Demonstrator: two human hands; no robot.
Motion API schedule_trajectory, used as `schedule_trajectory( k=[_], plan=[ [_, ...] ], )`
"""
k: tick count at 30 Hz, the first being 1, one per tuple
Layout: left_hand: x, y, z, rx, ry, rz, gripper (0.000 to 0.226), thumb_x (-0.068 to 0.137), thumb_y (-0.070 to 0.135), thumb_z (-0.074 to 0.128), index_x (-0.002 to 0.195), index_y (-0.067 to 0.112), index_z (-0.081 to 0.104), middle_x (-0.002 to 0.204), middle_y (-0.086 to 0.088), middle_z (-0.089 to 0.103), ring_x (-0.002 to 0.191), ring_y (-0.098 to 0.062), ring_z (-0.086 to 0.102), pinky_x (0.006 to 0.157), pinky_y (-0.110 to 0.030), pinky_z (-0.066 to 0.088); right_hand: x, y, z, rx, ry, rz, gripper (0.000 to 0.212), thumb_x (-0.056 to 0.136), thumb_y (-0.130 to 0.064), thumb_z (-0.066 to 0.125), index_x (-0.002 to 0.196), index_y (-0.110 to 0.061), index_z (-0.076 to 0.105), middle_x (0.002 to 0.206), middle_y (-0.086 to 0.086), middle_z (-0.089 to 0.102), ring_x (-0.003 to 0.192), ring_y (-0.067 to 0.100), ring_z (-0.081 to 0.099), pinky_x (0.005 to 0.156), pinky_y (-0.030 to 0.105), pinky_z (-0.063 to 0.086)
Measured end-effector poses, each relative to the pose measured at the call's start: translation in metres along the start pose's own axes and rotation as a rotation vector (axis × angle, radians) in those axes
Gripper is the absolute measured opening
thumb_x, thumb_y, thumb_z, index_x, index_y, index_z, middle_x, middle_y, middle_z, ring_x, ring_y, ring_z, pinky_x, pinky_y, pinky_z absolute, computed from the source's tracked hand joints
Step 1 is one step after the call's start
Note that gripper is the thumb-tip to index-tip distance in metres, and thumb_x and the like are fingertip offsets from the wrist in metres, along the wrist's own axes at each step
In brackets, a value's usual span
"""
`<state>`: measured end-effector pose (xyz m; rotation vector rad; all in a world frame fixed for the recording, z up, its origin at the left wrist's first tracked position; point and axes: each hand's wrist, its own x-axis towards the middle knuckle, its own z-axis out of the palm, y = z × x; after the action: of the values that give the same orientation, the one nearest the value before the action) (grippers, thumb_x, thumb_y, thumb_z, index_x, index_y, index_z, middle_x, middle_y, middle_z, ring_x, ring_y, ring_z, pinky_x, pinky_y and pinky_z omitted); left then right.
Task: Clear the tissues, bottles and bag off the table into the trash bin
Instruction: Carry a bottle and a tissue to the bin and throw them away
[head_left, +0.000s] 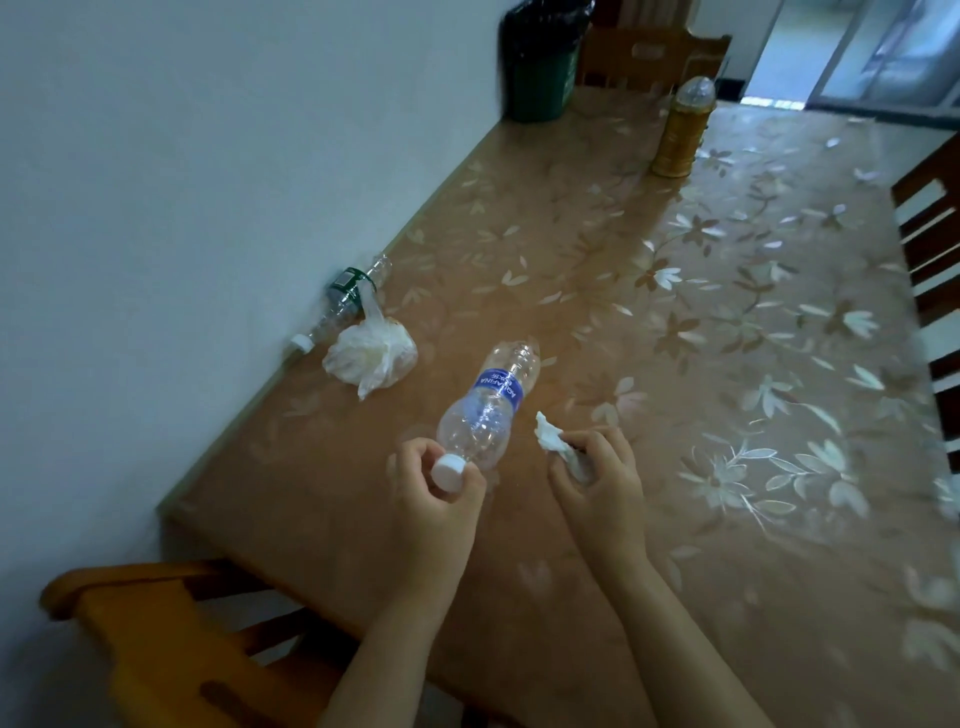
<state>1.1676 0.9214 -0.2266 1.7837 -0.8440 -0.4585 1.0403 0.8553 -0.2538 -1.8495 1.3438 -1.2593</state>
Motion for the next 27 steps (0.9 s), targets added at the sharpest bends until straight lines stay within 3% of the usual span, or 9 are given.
schedule_trajectory(
  k=[5,10,15,19,24,27],
  plan=[
    [-0.027,0.005,-0.022,-0.042,-0.033,0.043,0.025,0.075,0.015,0.065,0.085,0.027,0.046,0.096,-0.014,0.055,0.071,-0.021,0.056,0.050,-0.016,0.043,-0.029,-0.020,-0.029,-0.036,0.083,-0.062,0.014,0.068,0.000,0.065,0.081,-0.007,0.063,0.081,-0.002,0.053,0.073,0.018,0.054,0.066,0.008,0.037],
    [-0.065,0.007,-0.036,-0.019,-0.094,0.053,0.023,0.077,0.004,0.065,0.090,0.014,0.049,0.097,-0.011,0.051,0.071,-0.008,0.050,0.053,-0.007,0.042,-0.076,-0.034,-0.056,-0.021,0.057,-0.043,0.012,0.070,-0.009,0.063,0.082,-0.009,0.063,0.081,-0.011,0.050,0.073,0.009,0.049,0.065,0.007,0.036],
    [-0.101,0.001,-0.038,-0.038,-0.215,0.071,0.023,0.078,0.008,0.063,0.087,0.020,0.046,0.095,-0.008,0.052,0.064,0.006,0.050,0.051,-0.009,0.042,-0.118,-0.036,-0.087,-0.088,0.076,-0.021,0.013,0.070,-0.008,0.064,0.083,-0.009,0.063,0.081,0.001,0.054,0.074,0.011,0.051,0.067,0.009,0.039],
    [-0.128,0.007,-0.025,-0.051,-0.308,0.105,0.024,0.077,0.005,0.060,0.083,0.023,0.046,0.093,-0.008,0.052,0.067,0.007,0.049,0.053,-0.007,0.039,-0.144,-0.032,-0.123,-0.149,0.144,0.011,0.012,0.071,-0.007,0.063,0.082,-0.007,0.063,0.080,0.001,0.055,0.073,0.009,0.049,0.069,0.007,0.037],
    [-0.160,0.025,0.011,-0.095,-0.474,0.173,0.024,0.072,0.016,0.062,0.080,0.030,0.045,0.092,-0.007,0.051,0.069,0.000,0.048,0.054,-0.009,0.040,-0.173,-0.019,-0.175,-0.243,0.271,0.087,0.012,0.072,-0.009,0.064,0.083,-0.006,0.064,0.082,0.004,0.057,0.073,0.016,0.054,0.067,0.011,0.042],
    [-0.178,0.041,0.035,-0.119,-0.555,0.197,0.030,0.071,0.007,0.065,0.079,0.029,0.046,0.091,-0.004,0.050,0.070,-0.009,0.049,0.055,-0.011,0.042,-0.185,-0.011,-0.204,-0.255,0.385,0.135,0.017,0.075,-0.020,0.059,0.084,-0.007,0.064,0.082,0.005,0.059,0.073,0.013,0.054,0.068,0.011,0.043]
  ],
)
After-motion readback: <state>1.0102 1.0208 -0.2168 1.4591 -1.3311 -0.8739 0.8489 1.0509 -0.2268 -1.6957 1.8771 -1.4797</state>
